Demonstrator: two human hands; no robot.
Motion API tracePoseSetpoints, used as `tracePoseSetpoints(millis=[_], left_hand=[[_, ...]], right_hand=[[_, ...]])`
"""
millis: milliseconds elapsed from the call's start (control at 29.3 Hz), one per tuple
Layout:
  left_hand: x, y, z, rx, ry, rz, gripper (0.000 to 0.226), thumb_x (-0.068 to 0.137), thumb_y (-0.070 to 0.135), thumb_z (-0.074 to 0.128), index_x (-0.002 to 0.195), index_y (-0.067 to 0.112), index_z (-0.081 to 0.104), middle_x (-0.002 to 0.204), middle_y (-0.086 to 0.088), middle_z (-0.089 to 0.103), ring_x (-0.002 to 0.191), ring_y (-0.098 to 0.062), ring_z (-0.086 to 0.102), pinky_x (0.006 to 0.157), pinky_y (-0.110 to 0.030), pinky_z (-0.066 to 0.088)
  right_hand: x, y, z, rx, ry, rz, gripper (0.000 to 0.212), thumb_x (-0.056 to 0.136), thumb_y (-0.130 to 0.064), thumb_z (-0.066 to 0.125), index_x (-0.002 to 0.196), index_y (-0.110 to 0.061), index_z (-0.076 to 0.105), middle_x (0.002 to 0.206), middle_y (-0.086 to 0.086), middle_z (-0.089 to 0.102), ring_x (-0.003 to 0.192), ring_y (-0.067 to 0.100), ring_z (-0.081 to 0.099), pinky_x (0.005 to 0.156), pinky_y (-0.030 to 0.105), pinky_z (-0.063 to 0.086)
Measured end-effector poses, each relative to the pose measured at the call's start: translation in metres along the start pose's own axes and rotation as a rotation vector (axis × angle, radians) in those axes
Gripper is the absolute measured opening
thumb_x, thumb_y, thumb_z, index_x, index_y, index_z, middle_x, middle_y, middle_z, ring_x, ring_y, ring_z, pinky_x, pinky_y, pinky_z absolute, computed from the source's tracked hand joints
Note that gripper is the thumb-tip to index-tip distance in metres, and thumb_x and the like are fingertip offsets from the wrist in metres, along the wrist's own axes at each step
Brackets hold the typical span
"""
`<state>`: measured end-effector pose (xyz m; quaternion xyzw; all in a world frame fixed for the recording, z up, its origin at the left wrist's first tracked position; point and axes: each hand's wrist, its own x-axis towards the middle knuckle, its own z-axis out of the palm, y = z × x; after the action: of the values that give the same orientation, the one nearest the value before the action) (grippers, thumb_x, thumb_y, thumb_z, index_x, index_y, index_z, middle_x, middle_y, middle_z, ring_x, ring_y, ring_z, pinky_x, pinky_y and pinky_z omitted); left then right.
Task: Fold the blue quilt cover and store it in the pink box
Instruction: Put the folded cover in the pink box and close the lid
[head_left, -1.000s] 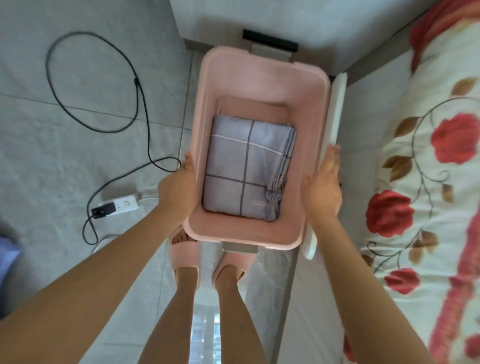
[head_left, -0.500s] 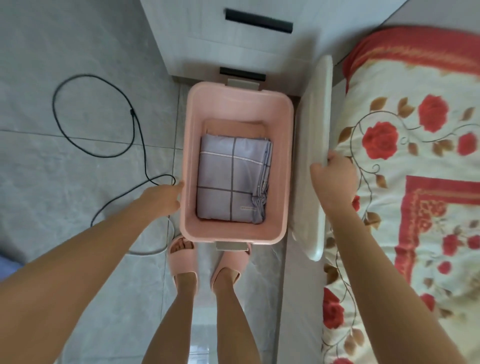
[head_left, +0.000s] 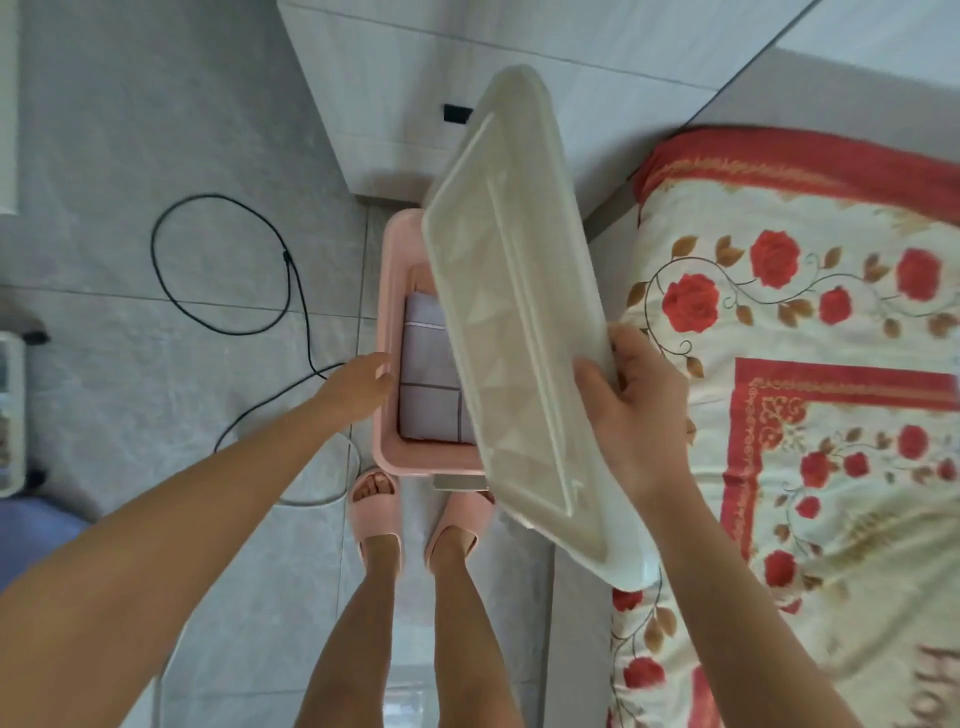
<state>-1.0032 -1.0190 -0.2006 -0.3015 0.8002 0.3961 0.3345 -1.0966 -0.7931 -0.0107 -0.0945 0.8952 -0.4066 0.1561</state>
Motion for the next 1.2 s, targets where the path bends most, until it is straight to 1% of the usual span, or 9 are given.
tracePoseSetpoints(millis=[137, 239, 410, 581, 718, 820, 888, 991, 1196], left_hand=[[-0.004, 0.011, 0.006, -0.382, 0.073, -0.185, 0.059, 0.102, 0.04, 0.029, 0.152, 0.012, 0.013, 0.156, -0.01, 0.022, 0.141, -0.026, 0.027, 0.111, -0.033, 0.023], [0.002, 0.003, 0.011, -0.722, 0.21, -0.377, 0.067, 0.1, 0.05, 0.028, 0.15, 0.007, 0.015, 0.154, -0.011, 0.025, 0.139, -0.027, 0.029, 0.111, -0.035, 0.024], [0.019, -0.038, 0.037, -0.756, 0.192, -0.345, 0.061, 0.085, 0.024, 0.069, 0.136, 0.004, 0.042, 0.131, -0.01, 0.054, 0.111, -0.025, 0.056, 0.084, -0.03, 0.044], [0.041, -0.059, 0.058, -0.607, 0.319, -0.314, 0.07, 0.076, 0.019, 0.078, 0.135, 0.005, 0.044, 0.131, -0.014, 0.054, 0.118, -0.031, 0.053, 0.098, -0.039, 0.044], [0.052, -0.05, 0.081, -0.551, 0.367, -0.205, 0.067, 0.08, 0.018, 0.074, 0.137, 0.006, 0.041, 0.135, -0.011, 0.05, 0.121, -0.027, 0.049, 0.091, -0.028, 0.039], [0.067, -0.046, 0.096, -0.546, 0.38, -0.168, 0.072, 0.082, 0.022, 0.073, 0.142, 0.011, 0.035, 0.138, -0.008, 0.049, 0.124, -0.026, 0.048, 0.1, -0.031, 0.039], [0.073, -0.044, 0.101, -0.561, 0.397, -0.182, 0.076, 0.084, 0.026, 0.07, 0.147, 0.014, 0.029, 0.141, -0.006, 0.047, 0.127, -0.025, 0.046, 0.106, -0.036, 0.038], [0.084, -0.042, 0.1, -0.573, 0.422, -0.231, 0.079, 0.087, 0.027, 0.067, 0.15, 0.015, 0.023, 0.146, -0.006, 0.043, 0.131, -0.024, 0.043, 0.11, -0.038, 0.035], [0.105, -0.03, 0.091, -0.58, 0.361, -0.307, 0.07, 0.092, 0.024, 0.059, 0.148, 0.008, 0.021, 0.149, -0.014, 0.034, 0.135, -0.03, 0.036, 0.112, -0.041, 0.032]], right_hand=[[0.013, 0.02, 0.008, 0.488, -0.069, 0.317, 0.014, 0.085, -0.007, 0.059, 0.093, -0.018, 0.065, 0.074, -0.011, 0.066, 0.07, 0.007, 0.061, 0.065, 0.022, 0.049], [0.03, 0.06, 0.027, 0.701, -0.116, 0.521, 0.017, 0.091, -0.006, 0.053, 0.101, -0.014, 0.064, 0.092, 0.001, 0.068, 0.082, 0.016, 0.064, 0.075, 0.032, 0.052], [0.048, 0.138, 0.079, 0.503, -0.102, 0.606, 0.024, 0.097, -0.011, 0.044, 0.116, -0.015, 0.058, 0.104, 0.0, 0.064, 0.095, 0.018, 0.061, 0.084, 0.033, 0.051], [0.053, 0.202, 0.118, 0.128, -0.24, 0.573, 0.043, 0.104, -0.026, 0.032, 0.145, -0.016, 0.036, 0.144, 0.002, 0.044, 0.135, 0.022, 0.038, 0.106, 0.028, 0.03], [0.057, 0.238, 0.135, -0.06, -0.257, 0.668, 0.064, 0.095, -0.05, 0.044, 0.151, -0.025, 0.023, 0.159, 0.004, 0.008, 0.144, 0.028, 0.017, 0.116, 0.045, 0.022], [0.068, 0.251, 0.139, -0.043, -0.181, 0.693, 0.07, 0.093, -0.046, 0.053, 0.151, -0.027, 0.019, 0.159, 0.005, -0.004, 0.146, 0.025, 0.012, 0.117, 0.043, 0.021], [0.074, 0.255, 0.139, -0.043, -0.208, 0.642, 0.068, 0.095, -0.041, 0.052, 0.151, -0.026, 0.018, 0.159, 0.006, 0.0, 0.145, 0.024, 0.013, 0.117, 0.04, 0.021], [0.091, 0.256, 0.145, -0.006, -0.234, 0.574, 0.06, 0.097, -0.033, 0.05, 0.15, -0.024, 0.023, 0.151, 0.005, 0.029, 0.136, 0.025, 0.033, 0.114, 0.043, 0.029], [0.116, 0.258, 0.149, 0.108, -0.25, 0.8, 0.061, 0.097, -0.024, 0.051, 0.15, -0.015, 0.021, 0.145, 0.006, 0.042, 0.13, 0.025, 0.043, 0.105, 0.035, 0.036]])
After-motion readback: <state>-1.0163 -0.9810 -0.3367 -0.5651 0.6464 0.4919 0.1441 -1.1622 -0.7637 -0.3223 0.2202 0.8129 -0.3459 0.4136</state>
